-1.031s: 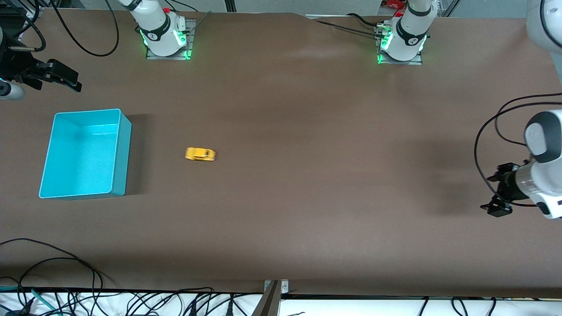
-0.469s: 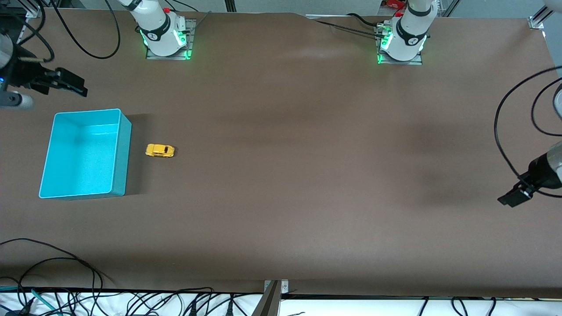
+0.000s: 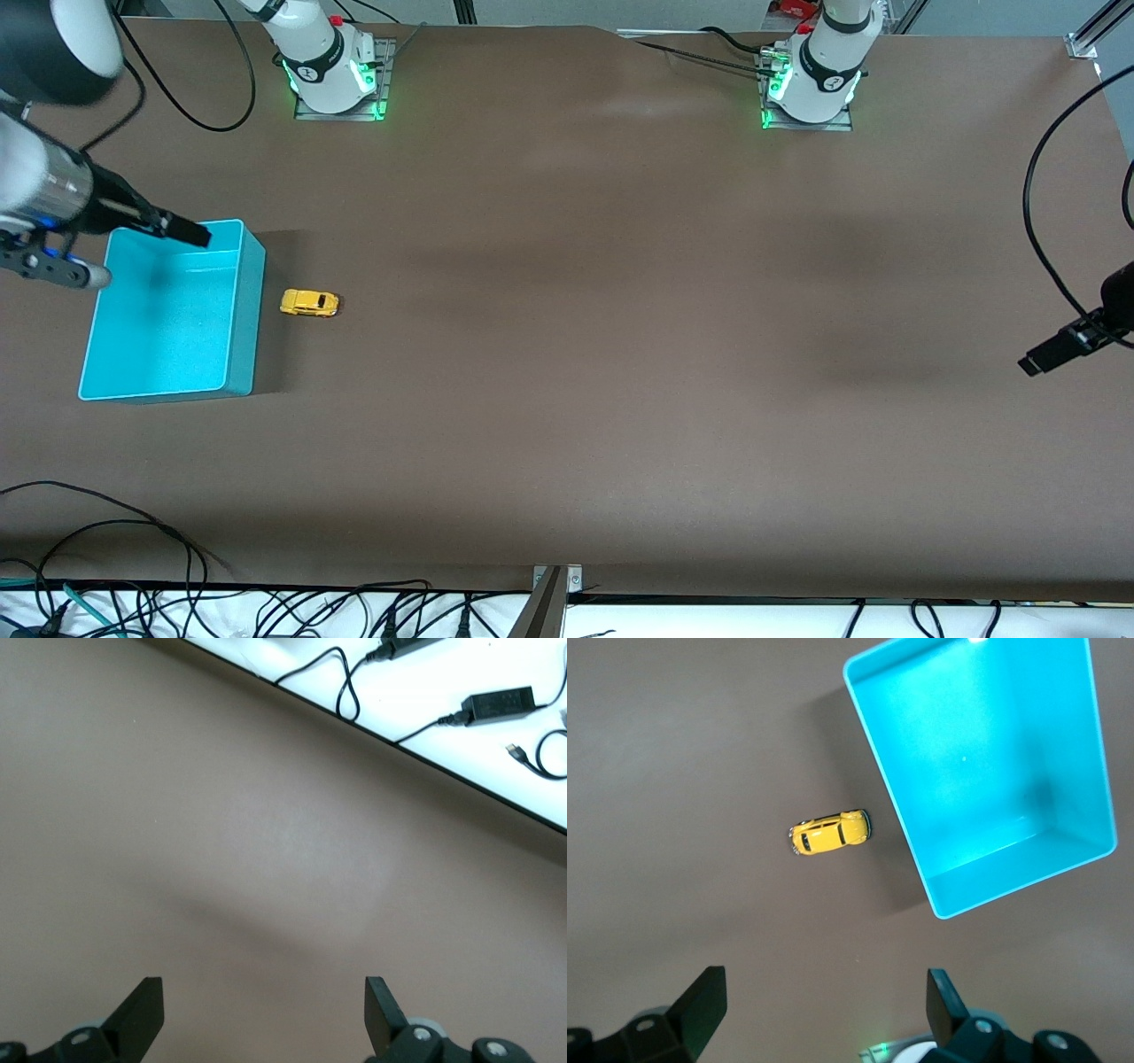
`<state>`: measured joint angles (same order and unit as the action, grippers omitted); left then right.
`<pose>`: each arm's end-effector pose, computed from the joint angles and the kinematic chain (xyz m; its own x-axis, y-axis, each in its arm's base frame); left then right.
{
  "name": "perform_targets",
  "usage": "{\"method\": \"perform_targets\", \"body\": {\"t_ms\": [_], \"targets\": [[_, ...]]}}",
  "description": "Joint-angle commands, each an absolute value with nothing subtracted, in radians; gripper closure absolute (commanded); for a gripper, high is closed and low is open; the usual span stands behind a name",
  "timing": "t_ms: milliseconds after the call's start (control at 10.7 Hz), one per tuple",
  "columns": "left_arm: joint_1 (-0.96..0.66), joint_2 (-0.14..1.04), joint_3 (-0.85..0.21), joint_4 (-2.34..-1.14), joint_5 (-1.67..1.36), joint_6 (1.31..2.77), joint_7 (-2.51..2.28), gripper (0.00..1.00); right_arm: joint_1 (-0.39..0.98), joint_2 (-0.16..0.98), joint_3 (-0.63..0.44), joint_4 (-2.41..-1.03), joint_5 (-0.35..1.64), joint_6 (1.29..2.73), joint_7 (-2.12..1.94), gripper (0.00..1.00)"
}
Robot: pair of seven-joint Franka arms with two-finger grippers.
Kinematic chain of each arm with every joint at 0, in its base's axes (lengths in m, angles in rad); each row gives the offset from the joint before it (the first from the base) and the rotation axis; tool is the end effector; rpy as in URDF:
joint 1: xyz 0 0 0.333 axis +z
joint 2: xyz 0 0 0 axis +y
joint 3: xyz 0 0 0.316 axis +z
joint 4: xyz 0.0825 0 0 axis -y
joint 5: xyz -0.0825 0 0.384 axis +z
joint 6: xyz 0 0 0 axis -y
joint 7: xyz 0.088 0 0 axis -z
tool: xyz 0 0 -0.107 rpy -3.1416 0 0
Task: Wind up and store yellow beetle car
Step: 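Reach the right gripper toward the car while the left gripper retracts, then grasp the yellow car with the right gripper and lift it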
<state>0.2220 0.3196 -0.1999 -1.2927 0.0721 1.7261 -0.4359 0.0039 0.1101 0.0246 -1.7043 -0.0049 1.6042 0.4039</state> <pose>0.6618 0.0433 0.5805 0.8872 0.4475 0.1124 0.4457 -0.8942 0.0417 0.5728 0.0153 0.5025 0.9105 -0.3667 -0.1910 -0.3570 -0.9303 0.0839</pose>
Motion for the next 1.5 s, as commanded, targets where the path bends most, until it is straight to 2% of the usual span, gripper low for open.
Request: {"method": "perform_targets", "body": {"t_ms": [0, 375, 562, 844, 1406], "targets": [[0.225, 0.276, -0.215, -1.273, 0.022, 1.674, -0.346, 0.00, -0.002, 0.069, 0.028, -1.885, -0.015, 1.747, 0.550, 0.00], [0.227, 0.290, -0.219, -1.293, 0.025, 1.646, -0.250, 0.00, -0.002, 0.069, 0.028, -2.171, -0.015, 2.095, 0.872, 0.00], [0.236, 0.291, -0.219, -1.293, 0.023, 1.646, -0.239, 0.00, -0.002, 0.104, 0.029, -2.284, -0.015, 2.294, 1.042, 0.00], [0.230, 0.290, -0.219, -1.293, 0.029, 1.644, -0.239, 0.00, 0.009, 0.202, 0.034, -2.312, -0.015, 2.477, 1.292, 0.00], [0.230, 0.281, -0.219, -1.292, 0.032, 1.640, -0.233, 0.00, 0.023, 0.319, 0.034, -2.329, -0.015, 2.641, 1.417, 0.00]]}}
